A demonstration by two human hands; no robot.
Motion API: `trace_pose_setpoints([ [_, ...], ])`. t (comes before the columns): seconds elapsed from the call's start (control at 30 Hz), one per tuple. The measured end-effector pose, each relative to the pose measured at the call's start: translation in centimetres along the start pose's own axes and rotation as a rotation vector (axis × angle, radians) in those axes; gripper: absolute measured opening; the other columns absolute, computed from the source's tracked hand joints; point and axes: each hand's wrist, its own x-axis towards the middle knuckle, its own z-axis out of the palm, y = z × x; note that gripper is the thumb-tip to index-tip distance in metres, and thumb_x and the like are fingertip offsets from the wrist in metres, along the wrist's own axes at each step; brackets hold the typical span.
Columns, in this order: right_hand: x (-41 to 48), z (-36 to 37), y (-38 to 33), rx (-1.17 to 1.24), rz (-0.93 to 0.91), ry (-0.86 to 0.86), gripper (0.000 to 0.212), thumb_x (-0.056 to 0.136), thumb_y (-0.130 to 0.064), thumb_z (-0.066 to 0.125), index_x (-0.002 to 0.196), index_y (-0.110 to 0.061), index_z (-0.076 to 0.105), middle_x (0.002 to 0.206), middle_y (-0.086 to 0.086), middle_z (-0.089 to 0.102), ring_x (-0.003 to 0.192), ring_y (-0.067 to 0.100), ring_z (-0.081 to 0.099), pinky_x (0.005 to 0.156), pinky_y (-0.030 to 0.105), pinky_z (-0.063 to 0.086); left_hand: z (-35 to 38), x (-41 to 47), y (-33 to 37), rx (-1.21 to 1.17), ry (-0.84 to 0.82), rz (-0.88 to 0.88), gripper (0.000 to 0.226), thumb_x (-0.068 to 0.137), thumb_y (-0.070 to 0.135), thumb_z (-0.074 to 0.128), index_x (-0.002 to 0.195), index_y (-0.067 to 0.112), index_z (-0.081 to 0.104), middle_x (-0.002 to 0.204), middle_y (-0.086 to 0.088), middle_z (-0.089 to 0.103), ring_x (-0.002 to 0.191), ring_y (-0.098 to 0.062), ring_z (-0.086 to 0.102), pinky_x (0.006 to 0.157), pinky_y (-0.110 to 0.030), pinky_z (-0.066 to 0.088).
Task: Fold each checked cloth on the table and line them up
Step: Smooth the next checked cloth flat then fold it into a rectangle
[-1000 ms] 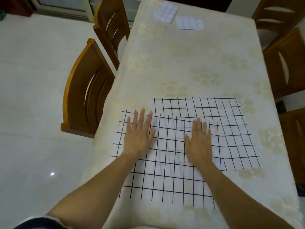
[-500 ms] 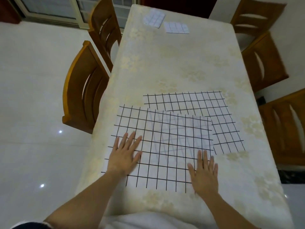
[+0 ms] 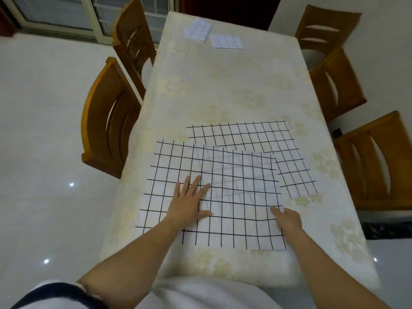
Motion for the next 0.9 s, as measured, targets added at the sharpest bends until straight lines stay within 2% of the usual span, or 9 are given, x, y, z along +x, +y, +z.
trace_pose_setpoints([
  [0.07, -0.1, -0.3, 0.3, 0.017, -0.036, 0.006, 0.032, 0.08, -0.05, 0.068, 0.093, -0.021, 0.063, 0.096, -0.002, 0.057, 0.084, 0.022, 0.058, 0.072, 0.034, 0.048, -0.6, 0.2, 0.4, -0.023, -0.022, -0.011, 0.097, 0.088, 0.076, 0.048, 0.159, 0.04, -0.009, 0.166, 0.001, -0.023, 0.151, -0.03, -0.026, 0.122, -0.057, -0.009],
  [0.17, -1.5, -0.9, 0.5, -0.015, -0.103, -0.044, 0.03, 0.083, -0.049, 0.07, 0.093, -0.023, 0.061, 0.095, -0.007, 0.053, 0.084, 0.017, 0.056, 0.073, 0.029, 0.045, -1.5, 0.5, 1.4, 0.012, -0.034, 0.028, 0.098, 0.087, 0.07, 0.056, 0.16, 0.037, 0.001, 0.168, -0.001, -0.016, 0.152, -0.03, -0.022, 0.123, -0.055, -0.01],
  [0.3, -3.5, -2.0, 0.5, 0.039, -0.133, 0.032, 0.054, 0.098, -0.037, 0.058, 0.138, -0.001, 0.051, 0.144, 0.011, 0.05, 0.134, 0.032, 0.046, 0.109, 0.044, 0.038, -1.5, 1.0, 2.6, 0.027, -0.043, 0.108, 0.098, 0.087, 0.065, 0.063, 0.161, 0.031, 0.008, 0.169, -0.002, -0.012, 0.154, -0.026, -0.018, 0.125, -0.048, -0.01],
  [0.57, -7.7, -5.1, -0.7, 0.209, -0.225, 0.049, 0.049, 0.099, -0.039, 0.054, 0.136, -0.006, 0.056, 0.146, 0.013, 0.05, 0.137, 0.03, 0.044, 0.113, 0.043, 0.036, -1.6, 2.3, 5.0, 0.034, -0.098, 0.196, 0.099, 0.087, 0.055, 0.07, 0.161, 0.031, 0.008, 0.169, -0.002, -0.009, 0.155, -0.028, -0.013, 0.125, -0.048, -0.006],
  [0.67, -9.4, -5.2, -2.7, 0.109, -0.35, 0.076, 0.043, 0.101, -0.03, 0.054, 0.12, 0.008, 0.061, 0.13, 0.031, 0.054, 0.122, 0.046, 0.051, 0.104, 0.051, 0.043, -1.5, 2.6, 6.0, 0.029, -0.115, 0.206, 0.1, 0.087, 0.053, 0.071, 0.161, 0.031, 0.007, 0.169, -0.002, -0.01, 0.155, -0.03, -0.014, 0.125, -0.05, -0.004],
  [0.73, -10.8, -4.5, -4.3, 0.018, -0.441, 0.081, 0.036, 0.103, -0.028, 0.05, 0.112, 0.001, 0.069, 0.101, 0.014, 0.072, 0.093, 0.025, 0.064, 0.081, 0.034, 0.051, -1.5, 2.7, 6.4, 0.025, -0.116, 0.217, 0.1, 0.087, 0.054, 0.07, 0.161, 0.031, 0.007, 0.169, -0.002, -0.009, 0.155, -0.03, -0.013, 0.125, -0.051, -0.003],
  [0.8, -11.8, -3.7, -5.5, -0.059, -0.537, 0.094, 0.039, 0.104, -0.029, 0.045, 0.081, -0.005, 0.067, 0.059, -0.006, 0.052, 0.058, 0.013, 0.045, 0.058, 0.026, 0.037, -1.3, 2.7, 6.4, 0.003, -0.101, 0.22, 0.1, 0.086, 0.057, 0.07, 0.16, 0.033, 0.009, 0.169, 0.0, -0.007, 0.155, -0.03, -0.012, 0.125, -0.05, -0.004],
  [0.83, -12.5, -3.3, -6.1, -0.088, -0.578, 0.106, 0.042, 0.104, -0.027, 0.044, 0.068, -0.01, 0.057, 0.051, -0.01, 0.043, 0.051, 0.01, 0.037, 0.052, 0.025, 0.033, -1.3, 2.6, 6.2, -0.012, -0.082, 0.214, 0.098, 0.086, 0.058, 0.069, 0.16, 0.033, 0.01, 0.169, 0.0, -0.007, 0.155, -0.029, -0.012, 0.125, -0.05, -0.004],
  [0.9, -13.5, -2.1, -7.3, -0.108, -0.635, 0.099, 0.037, 0.104, -0.021, 0.042, 0.071, -0.017, 0.058, 0.049, -0.01, 0.045, 0.043, 0.006, 0.036, 0.043, 0.015, 0.03, -1.6, 2.4, 5.1, -0.031, -0.034, 0.196, 0.092, 0.089, 0.06, 0.063, 0.159, 0.034, 0.01, 0.169, 0.0, -0.008, 0.155, -0.03, -0.012, 0.126, -0.05, -0.004],
])
